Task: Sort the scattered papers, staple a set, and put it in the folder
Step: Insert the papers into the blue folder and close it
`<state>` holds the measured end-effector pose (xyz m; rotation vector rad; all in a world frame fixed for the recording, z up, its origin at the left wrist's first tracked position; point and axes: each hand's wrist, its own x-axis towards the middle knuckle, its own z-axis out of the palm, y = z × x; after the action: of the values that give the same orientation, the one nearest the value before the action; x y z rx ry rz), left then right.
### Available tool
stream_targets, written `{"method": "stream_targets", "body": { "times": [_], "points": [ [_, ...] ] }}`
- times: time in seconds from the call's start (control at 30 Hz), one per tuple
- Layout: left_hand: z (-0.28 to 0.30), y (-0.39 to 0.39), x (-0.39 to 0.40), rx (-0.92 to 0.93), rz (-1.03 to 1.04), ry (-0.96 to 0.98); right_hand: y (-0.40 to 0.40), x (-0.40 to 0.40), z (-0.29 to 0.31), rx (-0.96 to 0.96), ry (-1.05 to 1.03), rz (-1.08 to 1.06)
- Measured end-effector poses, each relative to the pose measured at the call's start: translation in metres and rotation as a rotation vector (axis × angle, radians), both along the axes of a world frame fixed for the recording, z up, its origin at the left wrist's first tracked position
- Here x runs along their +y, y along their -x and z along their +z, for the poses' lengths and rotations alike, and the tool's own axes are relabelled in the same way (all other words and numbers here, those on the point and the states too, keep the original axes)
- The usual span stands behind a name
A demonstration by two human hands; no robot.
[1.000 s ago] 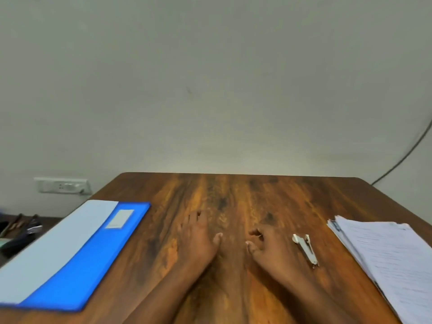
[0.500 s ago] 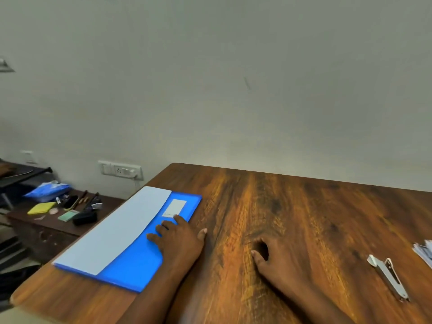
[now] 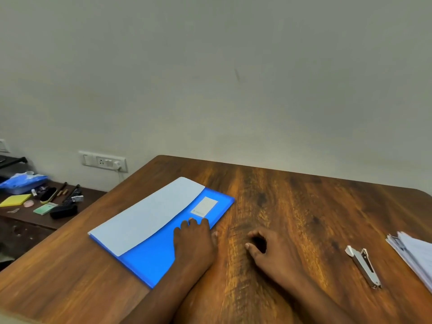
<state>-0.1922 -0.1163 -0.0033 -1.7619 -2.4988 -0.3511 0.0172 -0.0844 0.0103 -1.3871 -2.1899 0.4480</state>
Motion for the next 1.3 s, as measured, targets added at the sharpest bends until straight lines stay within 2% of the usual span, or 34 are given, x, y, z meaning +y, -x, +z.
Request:
{"method": "stream_targets", "body": {
  "times": [0.27,0.43,0.6,0.7,0.9,1.07,1.3],
  "points": [
    [0.006,-0.049,-0.004,0.021,-0.222,-0.055,-0.037,0.001,0.002,0.045,-0.01,-0.084],
    [0.002,-0.067,-0.004,0.028,-0.376,-0.078,-0.067,-0.001,0.004,-0.036,-0.117,-0.148],
    [-0.004,-0.073,-0.004,-0.041,-0.531,-0.117,-0.086,-0.003,0.009,-0.101,-0.169,-0.204],
    [-0.006,-0.075,-0.004,-0.101,-0.629,-0.13,-0.092,-0.002,0.008,-0.097,-0.133,-0.195],
    [-0.009,-0.078,-0.004,-0.167,-0.754,-0.105,-0.098,-0.003,0.007,-0.209,-0.1,-0.212],
    [-0.007,-0.083,-0.003,-0.17,-0.78,-0.124,-0.104,-0.008,0.007,-0.279,-0.093,-0.227],
    [-0.001,-0.086,0.01,-0.212,-0.637,-0.255,-0.107,-0.019,0.013,-0.331,-0.11,-0.239]
  ]
}}
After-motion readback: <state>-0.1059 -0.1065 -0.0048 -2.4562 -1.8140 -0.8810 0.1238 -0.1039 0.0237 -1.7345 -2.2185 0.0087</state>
